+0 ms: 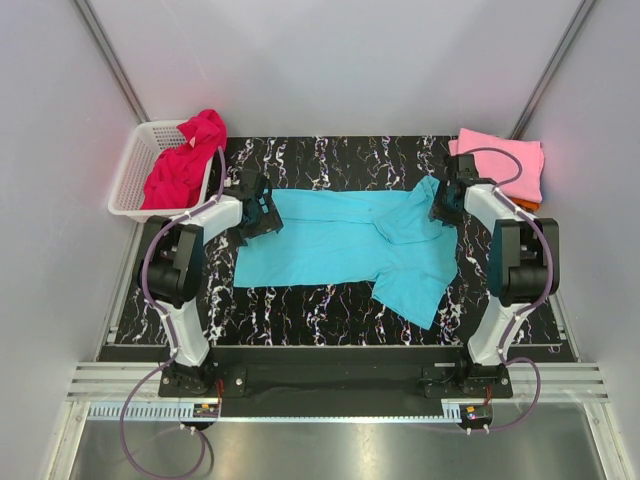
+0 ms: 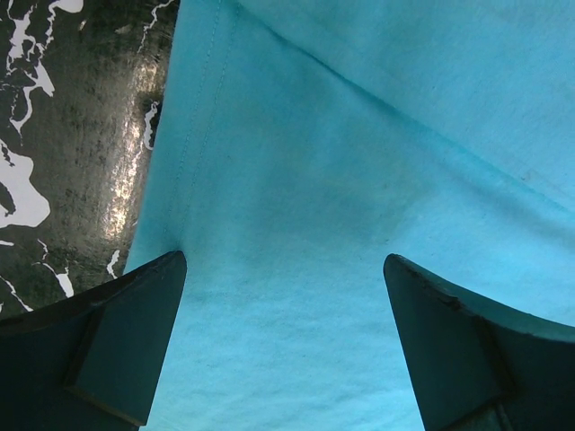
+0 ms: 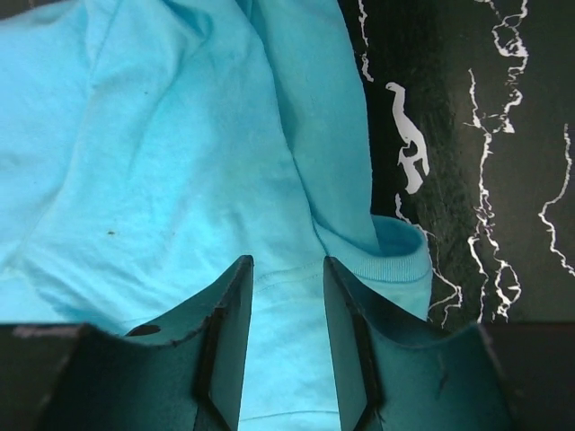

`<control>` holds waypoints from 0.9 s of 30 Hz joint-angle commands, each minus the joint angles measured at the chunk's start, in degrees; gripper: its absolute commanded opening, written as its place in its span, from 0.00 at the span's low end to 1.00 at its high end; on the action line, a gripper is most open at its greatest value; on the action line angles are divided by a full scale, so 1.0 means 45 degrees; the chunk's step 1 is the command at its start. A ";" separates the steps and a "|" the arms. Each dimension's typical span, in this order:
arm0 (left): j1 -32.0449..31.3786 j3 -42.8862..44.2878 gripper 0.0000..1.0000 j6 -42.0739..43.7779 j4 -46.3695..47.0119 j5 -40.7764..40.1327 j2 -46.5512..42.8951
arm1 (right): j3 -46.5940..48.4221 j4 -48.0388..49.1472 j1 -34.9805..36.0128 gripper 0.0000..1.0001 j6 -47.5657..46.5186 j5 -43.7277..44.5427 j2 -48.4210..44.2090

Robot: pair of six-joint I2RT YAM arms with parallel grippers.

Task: Fold and stack the t-shirts
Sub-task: Fold the tshirt

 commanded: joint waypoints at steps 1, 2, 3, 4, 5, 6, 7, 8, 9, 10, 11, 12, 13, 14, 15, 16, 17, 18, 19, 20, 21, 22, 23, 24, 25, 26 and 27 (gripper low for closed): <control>0.0057 -0.0142 0.99 -0.0155 0.0333 -0.0154 -0.0515 | -0.0235 0.0257 -0.0006 0.45 0.0286 0.0065 -0.0979; 0.0057 -0.0162 0.99 -0.0175 0.0333 -0.0193 -0.0554 | -0.0275 0.0257 -0.0025 0.45 0.0325 -0.0032 -0.1018; 0.0057 -0.0220 0.99 -0.0175 0.0333 -0.0213 -0.0632 | -0.0314 0.0277 -0.0025 0.45 0.0383 -0.0091 -0.1019; 0.0057 -0.0240 0.99 -0.0156 0.0333 -0.0252 -0.0652 | -0.0353 0.0238 -0.0025 0.45 0.0384 -0.0130 -0.1038; 0.0057 -0.0260 0.99 -0.0175 0.0333 -0.0252 -0.0672 | -0.0450 0.0218 -0.0025 0.45 0.0423 -0.0169 -0.1019; 0.0057 -0.0279 0.99 -0.0175 0.0333 -0.0252 -0.0691 | -0.0528 0.0218 -0.0006 0.45 0.0520 -0.0131 -0.1019; 0.0057 -0.0280 0.99 -0.0194 0.0353 -0.0252 -0.0730 | -0.0606 0.0218 -0.0006 0.45 0.0521 -0.0072 -0.1038; 0.0057 -0.0299 0.99 -0.0194 0.0333 -0.0252 -0.0730 | -0.0743 0.0218 -0.0025 0.45 0.0540 0.0025 -0.1019; 0.0057 -0.0299 0.99 -0.0194 0.0353 -0.0252 -0.0730 | -0.0802 0.0199 -0.0006 0.46 0.0540 0.0084 -0.1019; 0.0057 -0.0280 0.99 -0.0194 0.0333 -0.0252 -0.0730 | -0.0880 0.0237 -0.0006 0.45 0.0540 0.0085 -0.0980; 0.0057 -0.0280 0.99 -0.0175 0.0353 -0.0252 -0.0711 | -0.0919 0.0238 -0.0025 0.45 0.0540 0.0143 -0.0922; 0.0057 -0.0280 0.99 -0.0175 0.0333 -0.0252 -0.0711 | -0.0958 0.0218 -0.0006 0.45 0.0521 0.0182 -0.0882; 0.0057 -0.0299 0.99 -0.0175 0.0333 -0.0252 -0.0711 | -0.0959 0.0237 -0.0006 0.45 0.0540 0.0221 -0.0785; 0.0057 -0.0280 0.99 -0.0156 0.0353 -0.0252 -0.0711 | -0.0959 0.0257 -0.0025 0.45 0.0501 0.0260 -0.0707; 0.0057 -0.0299 0.99 -0.0155 0.0333 -0.0252 -0.0711 | -0.0939 0.0257 -0.0025 0.45 0.0501 0.0241 -0.0668; 0.0057 -0.0299 0.99 -0.0117 0.0333 -0.0271 -0.0730 | -0.0920 0.0296 -0.0006 0.44 0.0520 0.0241 -0.0551; 0.0057 -0.0299 0.99 -0.0097 0.0333 -0.0291 -0.0730 | -0.0900 0.0296 -0.0006 0.44 0.0540 0.0202 -0.0511; 0.0057 -0.0299 0.99 -0.0097 0.0333 -0.0291 -0.0730 | -0.0881 0.0316 -0.0006 0.43 0.0559 0.0221 -0.0414; 0.0076 -0.0299 0.99 -0.0097 0.0314 -0.0291 -0.0730 | -0.0881 0.0354 -0.0006 0.43 0.0560 0.0202 -0.0375; 0.0077 -0.0318 0.99 -0.0097 0.0314 -0.0291 -0.0750 | -0.0881 0.0336 -0.0006 0.43 0.0540 0.0163 -0.0336; 0.0077 -0.0319 0.99 -0.0097 0.0314 -0.0291 -0.0769 | -0.0881 0.0374 -0.0025 0.43 0.0579 0.0143 -0.0296; 0.0096 -0.0319 0.99 -0.0097 0.0314 -0.0291 -0.0789 | -0.0919 0.0374 -0.0006 0.43 0.0618 0.0143 -0.0277; 0.0096 -0.0338 0.99 -0.0097 0.0314 -0.0291 -0.0770 | -0.0939 0.0374 -0.0006 0.43 0.0618 0.0163 -0.0257; 0.0115 -0.0338 0.99 -0.0077 0.0333 -0.0291 -0.0789 | -0.0978 0.0432 -0.0006 0.43 0.0618 0.0163 -0.0199; 0.0116 -0.0338 0.99 -0.0077 0.0295 -0.0291 -0.0808 | -0.1017 0.0433 -0.0025 0.43 0.0618 0.0201 -0.0179; 0.0116 -0.0357 0.99 -0.0058 0.0294 -0.0291 -0.0808 | -0.1017 0.0452 -0.0025 0.43 0.0638 0.0183 -0.0160; 0.0116 -0.0338 0.99 -0.0058 0.0294 -0.0291 -0.0847 | -0.1037 0.0511 -0.0006 0.43 0.0618 0.0202 -0.0101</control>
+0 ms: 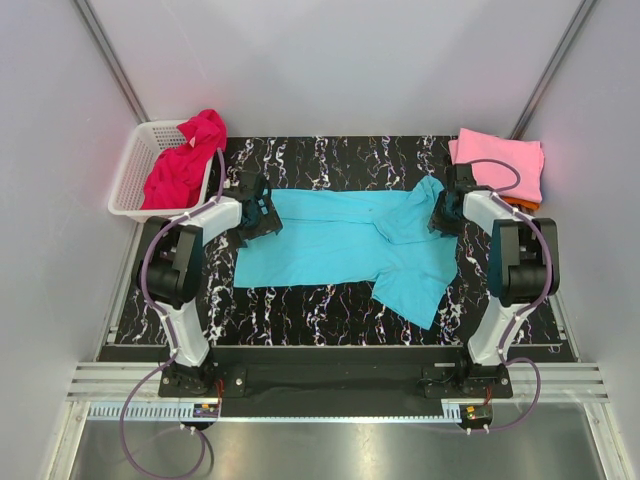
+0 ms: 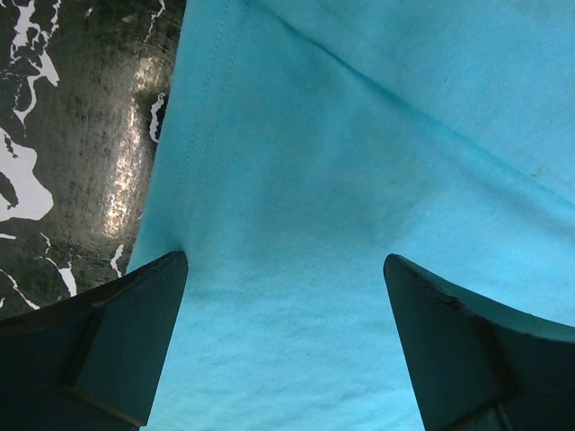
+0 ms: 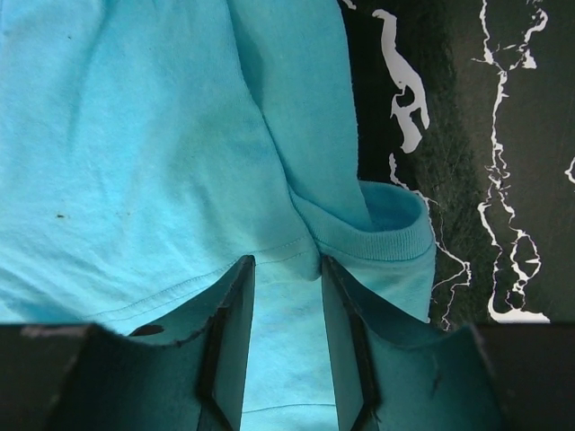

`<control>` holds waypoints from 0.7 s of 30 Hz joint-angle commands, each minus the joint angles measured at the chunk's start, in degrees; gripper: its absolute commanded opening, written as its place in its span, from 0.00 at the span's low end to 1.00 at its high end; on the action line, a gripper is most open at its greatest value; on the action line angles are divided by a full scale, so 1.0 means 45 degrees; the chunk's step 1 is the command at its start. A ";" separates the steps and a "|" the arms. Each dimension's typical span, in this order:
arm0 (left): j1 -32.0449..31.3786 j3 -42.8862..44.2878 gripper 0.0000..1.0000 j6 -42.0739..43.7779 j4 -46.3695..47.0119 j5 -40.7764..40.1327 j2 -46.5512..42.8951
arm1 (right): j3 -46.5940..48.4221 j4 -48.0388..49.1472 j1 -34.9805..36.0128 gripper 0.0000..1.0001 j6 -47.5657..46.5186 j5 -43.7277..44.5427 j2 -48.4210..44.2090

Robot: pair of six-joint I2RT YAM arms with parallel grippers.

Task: Fold and stack the t-shirts
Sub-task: Fold the tshirt

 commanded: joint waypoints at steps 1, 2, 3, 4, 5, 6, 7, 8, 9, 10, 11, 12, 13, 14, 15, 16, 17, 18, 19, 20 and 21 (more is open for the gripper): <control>0.0096 -0.0134 0.99 0.0030 0.0265 -0.0286 -0.0750 | -0.0046 0.0492 -0.0025 0.42 0.0089 0.0182 0.0152; 0.0096 -0.0134 0.99 0.0049 0.0246 -0.0267 -0.0789 | -0.0027 0.0492 -0.0025 0.42 0.0127 0.0163 0.0191; 0.0096 -0.0115 0.99 0.0069 0.0246 -0.0267 -0.0789 | -0.0007 0.0511 -0.0025 0.41 0.0108 0.0202 0.0268; 0.0116 -0.0134 0.99 0.0069 0.0246 -0.0267 -0.0828 | 0.0032 0.0492 -0.0025 0.40 0.0089 0.0183 0.0308; 0.0116 -0.0134 0.99 0.0069 0.0246 -0.0286 -0.0828 | 0.0051 0.0492 -0.0025 0.39 0.0089 0.0182 0.0328; 0.0116 -0.0134 0.99 0.0069 0.0226 -0.0286 -0.0848 | 0.0090 0.0511 -0.0025 0.37 0.0089 0.0144 0.0405; 0.0135 -0.0153 0.99 0.0069 0.0226 -0.0286 -0.0867 | 0.0110 0.0492 -0.0025 0.34 0.0089 0.0105 0.0406; 0.0155 -0.0154 0.99 0.0069 0.0226 -0.0306 -0.0868 | 0.0130 0.0511 -0.0025 0.23 0.0108 0.0104 0.0425; 0.0155 -0.0173 0.99 0.0069 0.0226 -0.0325 -0.0887 | 0.0168 0.0492 -0.0006 0.19 0.0108 0.0085 0.0406; 0.0174 -0.0173 0.99 0.0069 0.0207 -0.0345 -0.0887 | 0.0188 0.0492 -0.0025 0.13 0.0108 0.0123 0.0367; 0.0174 -0.0173 0.99 0.0049 0.0206 -0.0384 -0.0887 | 0.0208 0.0473 -0.0006 0.06 0.0108 0.0143 0.0309; 0.0174 -0.0173 0.99 0.0049 0.0206 -0.0500 -0.0887 | 0.0208 0.0453 -0.0006 0.03 0.0127 0.0182 0.0154; 0.0213 -0.0173 0.99 0.0049 0.0187 -0.0598 -0.0906 | 0.0208 0.0414 -0.0006 0.01 0.0108 0.0221 0.0036; 0.0252 -0.0193 0.99 -0.0028 0.0168 -0.0638 -0.0945 | 0.0227 0.0336 -0.0025 0.01 0.0089 0.0241 -0.0081; 0.0291 -0.0212 0.99 -0.0126 0.0129 -0.0831 -0.0946 | 0.0227 0.0220 -0.0025 0.00 0.0050 0.0260 -0.0392; 0.0388 -0.0232 0.99 -0.0243 0.0128 -0.0911 -0.0984 | 0.0208 0.0160 -0.0025 0.00 0.0030 0.0396 -0.0569; 0.0447 -0.0251 0.99 -0.0437 0.0128 -0.0969 -0.1004 | 0.0208 0.0121 -0.0025 0.00 -0.0028 0.0436 -0.0706; 0.0506 -0.0251 0.99 -0.0555 0.0109 -0.1086 -0.1043 | 0.0208 -0.0034 -0.0025 0.00 -0.0087 0.0494 -0.0978; 0.0603 -0.0251 0.99 -0.0711 0.0128 -0.1164 -0.1082 | 0.0247 -0.0132 -0.0006 0.00 -0.0087 0.0630 -0.1077; 0.0643 -0.0174 0.99 -0.0964 0.0128 -0.1185 -0.1082 | 0.0247 -0.0191 -0.0006 0.00 -0.0087 0.0690 -0.1233; 0.0701 -0.0115 0.99 -0.1063 0.0109 -0.1127 -0.1082 | 0.0228 -0.0308 -0.0006 0.00 -0.0068 0.0748 -0.1505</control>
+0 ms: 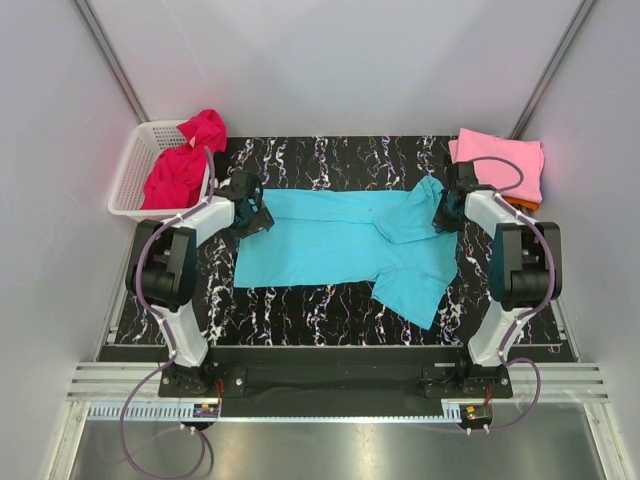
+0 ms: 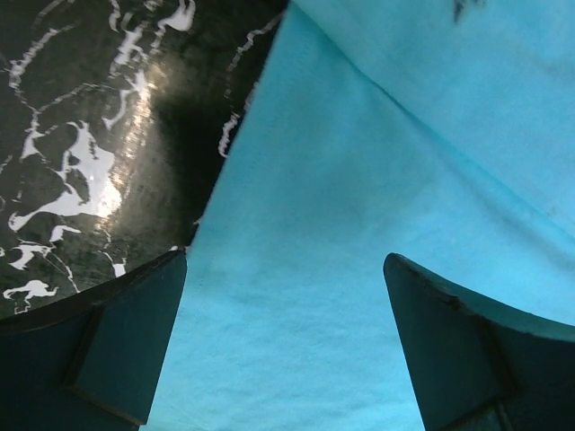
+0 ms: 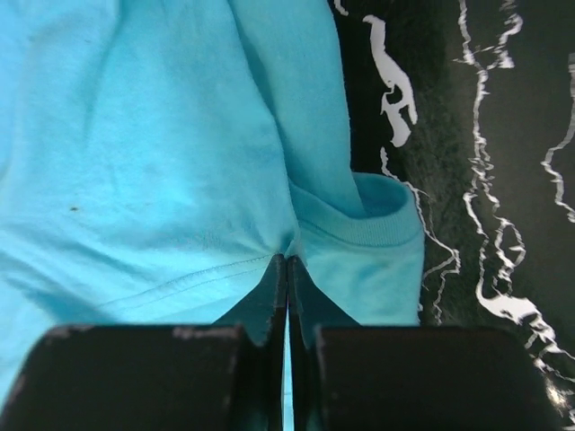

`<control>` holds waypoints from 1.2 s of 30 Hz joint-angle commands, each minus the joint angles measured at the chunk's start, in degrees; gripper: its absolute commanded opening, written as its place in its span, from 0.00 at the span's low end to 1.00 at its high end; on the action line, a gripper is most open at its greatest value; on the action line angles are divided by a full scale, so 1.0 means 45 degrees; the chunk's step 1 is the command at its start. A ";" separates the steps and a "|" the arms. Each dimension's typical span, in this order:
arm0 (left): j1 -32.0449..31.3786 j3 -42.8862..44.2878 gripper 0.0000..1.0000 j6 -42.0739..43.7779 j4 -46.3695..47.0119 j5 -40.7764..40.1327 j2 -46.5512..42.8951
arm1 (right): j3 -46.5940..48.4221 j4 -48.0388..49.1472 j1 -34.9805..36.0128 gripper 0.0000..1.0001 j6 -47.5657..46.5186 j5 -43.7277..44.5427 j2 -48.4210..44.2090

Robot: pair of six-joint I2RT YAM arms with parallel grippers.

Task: Fold and stack the t-shirts
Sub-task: Fold the tshirt

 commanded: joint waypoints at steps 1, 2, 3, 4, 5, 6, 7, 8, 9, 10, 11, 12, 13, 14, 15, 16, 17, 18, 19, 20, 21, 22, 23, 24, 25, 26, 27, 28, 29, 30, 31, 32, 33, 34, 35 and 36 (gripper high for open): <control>0.0318 0.0157 0.99 -0.0728 0.0201 -0.0534 -0.0636 | 0.0184 -0.0216 -0.0025 0.00 -0.0106 0.0666 -0.1425; 0.0338 0.0332 0.99 -0.0942 0.0201 -0.0514 -0.0616 | 0.0164 -0.0197 -0.0006 0.00 -0.0087 0.0666 -0.1581; 0.0357 0.0430 0.99 -0.1002 0.0220 -0.0456 -0.0616 | 0.0145 -0.0236 -0.0025 0.00 -0.0048 0.0647 -0.1834; 0.0416 0.0547 0.99 -0.1138 0.0221 -0.0397 -0.0519 | 0.0164 -0.0275 -0.0006 0.00 -0.0067 0.0628 -0.1953; 0.0436 0.0761 0.99 -0.1256 0.0221 -0.0339 -0.0480 | 0.0164 -0.0295 -0.0025 0.00 -0.0067 0.0608 -0.2050; 0.0474 0.0860 0.99 -0.1373 0.0240 -0.0299 -0.0402 | 0.0222 -0.0353 -0.0025 0.00 -0.0067 0.0589 -0.2187; 0.0513 0.0938 0.99 -0.1490 0.0240 -0.0260 -0.0285 | 0.0242 -0.0373 -0.0025 0.00 -0.0087 0.0492 -0.2227; 0.0552 0.1132 0.99 -0.1743 0.0279 -0.0202 -0.0168 | 0.0281 -0.0431 -0.0025 0.00 -0.0068 0.0471 -0.2227; 0.0572 0.1192 0.99 -0.1900 0.0376 -0.0085 -0.0070 | 0.0281 -0.0470 -0.0025 0.00 -0.0087 0.0432 -0.2247; 0.0630 0.1386 0.99 -0.2133 0.0454 0.0012 0.0182 | 0.0281 -0.0471 -0.0006 0.00 -0.0068 0.0374 -0.2266; 0.0650 0.1485 0.99 -0.2232 0.0513 0.0129 0.0340 | 0.0262 -0.0490 -0.0025 0.00 -0.0087 0.0374 -0.2266; 0.0651 0.1621 0.99 -0.2311 0.0572 0.0285 0.0496 | 0.0242 -0.0471 -0.0025 0.00 -0.0106 0.0335 -0.2286; 0.0651 0.1797 0.99 -0.2447 0.0572 0.0287 0.0710 | 0.0223 -0.0490 -0.0025 0.00 -0.0106 0.0354 -0.2266; 0.0651 0.2050 0.99 -0.2526 0.0592 0.0229 0.1002 | 0.0203 -0.0471 -0.0025 0.00 -0.0145 0.0335 -0.2266; 0.0670 0.2168 0.98 -0.2565 0.0553 0.0016 0.1140 | 0.0203 -0.0471 -0.0006 0.00 -0.0146 0.0296 -0.2286; 0.0651 0.2247 0.98 -0.2662 0.0591 -0.0141 0.1239 | 0.0164 -0.0471 -0.0025 0.00 -0.0146 0.0276 -0.2305; 0.0651 0.2460 0.96 -0.2663 0.0572 -0.0278 0.1336 | 0.0164 -0.0471 -0.0025 0.00 -0.0146 0.0237 -0.2305; 0.0651 0.2578 0.93 -0.2624 0.0592 -0.0550 0.1550 | 0.0145 -0.0471 -0.0006 0.00 -0.0165 0.0237 -0.2344; 0.0651 0.2754 0.88 -0.2585 0.0572 -0.0708 0.1687 | 0.0125 -0.0490 -0.0025 0.00 -0.0165 0.0256 -0.2344; 0.0651 0.3007 0.86 -0.2527 0.0572 -0.0864 0.1785 | 0.0125 -0.0490 -0.0045 0.00 -0.0126 0.0276 -0.2364; 0.0651 0.3125 0.85 -0.2507 0.0572 -0.1291 0.1902 | 0.0086 -0.0529 -0.0006 0.00 -0.0107 0.0334 -0.2461; 0.0651 0.3301 0.84 -0.2468 0.0572 -0.1508 0.1942 | 0.0066 -0.0549 -0.0006 0.00 -0.0106 0.0566 -0.2520; 0.0651 0.3360 0.84 -0.2448 0.0553 -0.1781 0.1962 | 0.0047 -0.0587 -0.0025 0.00 -0.0010 0.0781 -0.2578; 0.0651 0.3400 0.84 -0.2448 0.0553 -0.2228 0.2001 | -0.0011 -0.0626 -0.0025 0.00 -0.0009 0.0958 -0.2675; 0.0651 0.3555 0.84 -0.2371 0.0533 -0.2407 0.2040 | -0.0012 -0.0646 -0.0025 0.00 -0.0028 0.1230 -0.2696; 0.0651 0.3614 0.84 -0.2331 0.0533 -0.2582 0.2079 | -0.0012 -0.0724 -0.0006 0.00 0.0030 0.1388 -0.2696; 0.0651 0.3673 0.84 -0.2312 0.0533 -0.2894 0.2099 | -0.0012 -0.0783 -0.0025 0.00 0.0069 0.1524 -0.2677; 0.0651 0.3731 0.84 -0.2273 0.0533 -0.3032 0.2196 | -0.0012 -0.0822 -0.0006 0.00 0.0069 0.1777 -0.2657; 0.0631 0.3867 0.84 -0.2214 0.0514 -0.3169 0.2255 | -0.0012 -0.0880 -0.0025 0.00 0.0205 0.2012 -0.2618; 0.0631 0.3946 0.84 -0.2195 0.0533 -0.3344 0.2313 | -0.0031 -0.0958 -0.0025 0.00 0.0225 0.2149 -0.2579; 0.0631 0.4005 0.84 -0.2156 0.0533 -0.3404 0.2372 | -0.0070 -0.0978 -0.0025 0.00 0.0226 0.2209 -0.2559; 0.0631 0.4179 0.84 -0.2136 0.0533 -0.3463 0.2566 | -0.0109 -0.0998 -0.0045 0.00 0.0303 0.2209 -0.2540; 0.0631 0.4297 0.84 -0.2136 0.0552 -0.3405 0.2664 | -0.0148 -0.0998 -0.0045 0.00 0.0284 0.2151 -0.2520; 0.0612 0.4414 0.84 -0.2097 0.0533 -0.3327 0.2820 | -0.0207 -0.0998 -0.0045 0.00 0.0284 0.2035 -0.2481; 0.0611 0.4648 0.84 -0.2097 0.0533 -0.3249 0.3054 | -0.0246 -0.0998 -0.0045 0.00 0.0323 0.1995 -0.2462; 0.0611 0.4727 0.82 -0.2116 0.0533 -0.3074 0.3191 | -0.0266 -0.0998 -0.0045 0.00 0.0343 0.1917 -0.2442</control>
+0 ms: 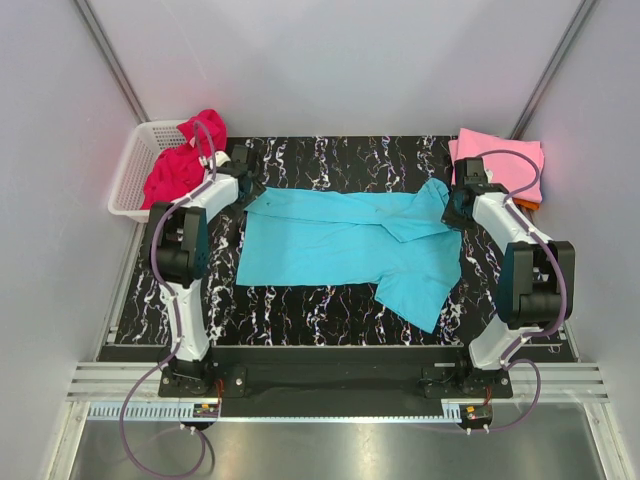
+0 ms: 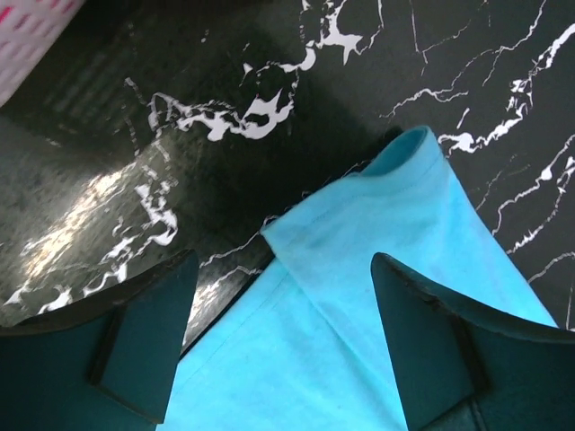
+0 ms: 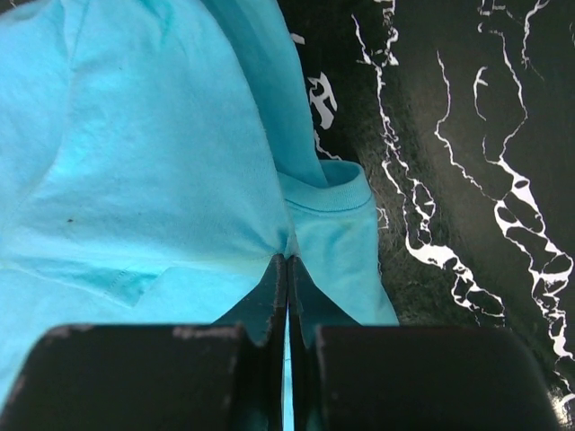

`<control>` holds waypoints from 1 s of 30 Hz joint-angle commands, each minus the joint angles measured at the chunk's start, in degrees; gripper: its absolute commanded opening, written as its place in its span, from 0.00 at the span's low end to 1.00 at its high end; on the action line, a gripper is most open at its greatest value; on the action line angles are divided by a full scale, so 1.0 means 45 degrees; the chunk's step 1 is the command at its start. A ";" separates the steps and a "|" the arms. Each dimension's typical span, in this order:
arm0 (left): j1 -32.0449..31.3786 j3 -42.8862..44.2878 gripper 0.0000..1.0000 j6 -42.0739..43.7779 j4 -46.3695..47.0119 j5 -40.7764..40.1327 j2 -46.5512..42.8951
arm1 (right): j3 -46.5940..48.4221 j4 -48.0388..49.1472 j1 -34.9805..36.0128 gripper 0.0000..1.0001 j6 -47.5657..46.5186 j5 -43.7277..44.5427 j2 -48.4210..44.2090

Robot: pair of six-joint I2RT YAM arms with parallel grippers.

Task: Fold and stack the t-shirts
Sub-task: Fold the tshirt

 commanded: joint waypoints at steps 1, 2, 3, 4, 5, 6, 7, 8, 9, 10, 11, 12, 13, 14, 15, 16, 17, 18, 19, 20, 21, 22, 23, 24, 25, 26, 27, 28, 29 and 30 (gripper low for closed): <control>0.0000 0.0871 0.81 0.0070 0.0363 -0.0338 0.0540 | -0.0086 -0.0104 -0.0025 0.00 0.0216 0.0280 -0.0412; -0.0001 0.0930 0.80 0.0031 0.0363 -0.0279 0.0715 | -0.0086 -0.0104 -0.0045 0.00 0.0216 0.0202 -0.0392; -0.0020 0.0989 0.77 0.0011 0.0363 -0.0143 0.0794 | -0.0067 -0.0104 -0.0045 0.00 0.0197 0.0085 -0.0373; -0.0020 0.1125 0.74 -0.0047 0.0382 -0.0084 0.0873 | -0.0047 -0.0104 -0.0025 0.00 0.0197 0.0084 -0.0353; -0.0020 0.1204 0.71 -0.0048 0.0363 -0.0064 0.1047 | -0.0047 -0.0104 -0.0045 0.00 0.0197 0.0064 -0.0314; -0.0039 0.1243 0.68 -0.0067 0.0363 -0.0064 0.1107 | -0.0028 -0.0124 -0.0025 0.00 0.0216 0.0064 -0.0314; -0.0040 0.1321 0.63 -0.0106 0.0363 -0.0064 0.1146 | -0.0027 -0.0104 -0.0025 0.00 0.0197 0.0064 -0.0314; -0.0040 0.1360 0.60 -0.0106 0.0382 -0.0083 0.1185 | -0.0027 -0.0104 -0.0025 0.00 0.0197 0.0045 -0.0295; -0.0040 0.1361 0.58 -0.0106 0.0363 -0.0103 0.1205 | -0.0027 -0.0124 -0.0025 0.00 0.0178 0.0045 -0.0314; -0.0040 0.1399 0.52 -0.0126 0.0382 -0.0122 0.1225 | -0.0027 -0.0104 -0.0045 0.00 0.0177 0.0045 -0.0275; -0.0040 0.1400 0.49 -0.0126 0.0363 -0.0161 0.1225 | -0.0027 -0.0124 -0.0025 0.00 0.0177 0.0025 -0.0236; -0.0040 0.1400 0.46 -0.0107 0.0382 -0.0200 0.1206 | -0.0027 -0.0104 -0.0025 0.00 0.0177 0.0006 -0.0236; -0.0040 0.1361 0.43 -0.0087 0.0383 -0.0220 0.1167 | -0.0027 -0.0124 -0.0045 0.00 0.0177 -0.0014 -0.0178; -0.0040 0.1341 0.40 -0.0068 0.0363 -0.0259 0.1166 | -0.0027 -0.0104 -0.0045 0.00 0.0177 -0.0033 -0.0158; -0.0040 0.1341 0.39 -0.0029 0.0363 -0.0337 0.1128 | -0.0027 -0.0124 -0.0045 0.00 0.0158 -0.0072 -0.0119; -0.0040 0.1283 0.38 -0.0009 0.0363 -0.0376 0.1089 | -0.0027 -0.0104 -0.0045 0.00 0.0177 -0.0111 -0.0099; -0.0040 0.1283 0.37 -0.0009 0.0344 -0.0415 0.1069 | -0.0027 -0.0104 -0.0045 0.00 0.0177 -0.0131 -0.0080; -0.0040 0.1263 0.36 0.0011 0.0344 -0.0493 0.0991 | -0.0027 -0.0124 -0.0025 0.00 0.0197 -0.0189 -0.0060; -0.0040 0.1244 0.34 0.0049 0.0344 -0.0532 0.0991 | -0.0008 -0.0104 -0.0045 0.00 0.0197 -0.0190 -0.0060; -0.0040 0.1263 0.33 0.0069 0.0363 -0.0552 0.0991 | -0.0008 -0.0124 -0.0025 0.00 0.0197 -0.0190 -0.0041; -0.0040 0.1263 0.29 0.0069 0.0324 -0.0591 0.0971 | -0.0008 -0.0104 -0.0045 0.00 0.0197 -0.0190 -0.0060; -0.0040 0.1282 0.26 0.0108 0.0343 -0.0591 0.0952 | -0.0008 -0.0104 -0.0045 0.00 0.0178 -0.0190 -0.0079; -0.0040 0.1283 0.24 0.0108 0.0305 -0.0611 0.0951 | -0.0008 -0.0124 -0.0045 0.00 0.0177 -0.0190 -0.0099; -0.0020 0.1302 0.15 0.0108 0.0285 -0.0630 0.0932 | -0.0008 -0.0124 -0.0025 0.00 0.0197 -0.0190 -0.0118; -0.0039 0.1322 0.10 0.0108 0.0285 -0.0650 0.0932 | -0.0008 -0.0104 -0.0025 0.00 0.0197 -0.0190 -0.0157; -0.0040 0.1302 0.04 0.0108 0.0227 -0.0708 0.0874 | -0.0008 -0.0104 -0.0025 0.00 0.0216 -0.0151 -0.0196; -0.0040 0.1263 0.00 0.0089 0.0188 -0.0747 0.0854 | -0.0008 -0.0104 -0.0025 0.00 0.0216 -0.0151 -0.0235; -0.0040 0.1244 0.00 0.0089 0.0168 -0.0767 0.0796 | -0.0008 -0.0104 -0.0025 0.00 0.0255 -0.0151 -0.0332; -0.0020 0.1186 0.00 0.0128 0.0148 -0.0883 0.0641 | -0.0008 -0.0104 -0.0025 0.00 0.0275 -0.0151 -0.0391; -0.0020 0.1030 0.00 0.0128 0.0168 -0.0923 0.0542 | 0.0011 -0.0104 -0.0025 0.00 0.0275 -0.0170 -0.0469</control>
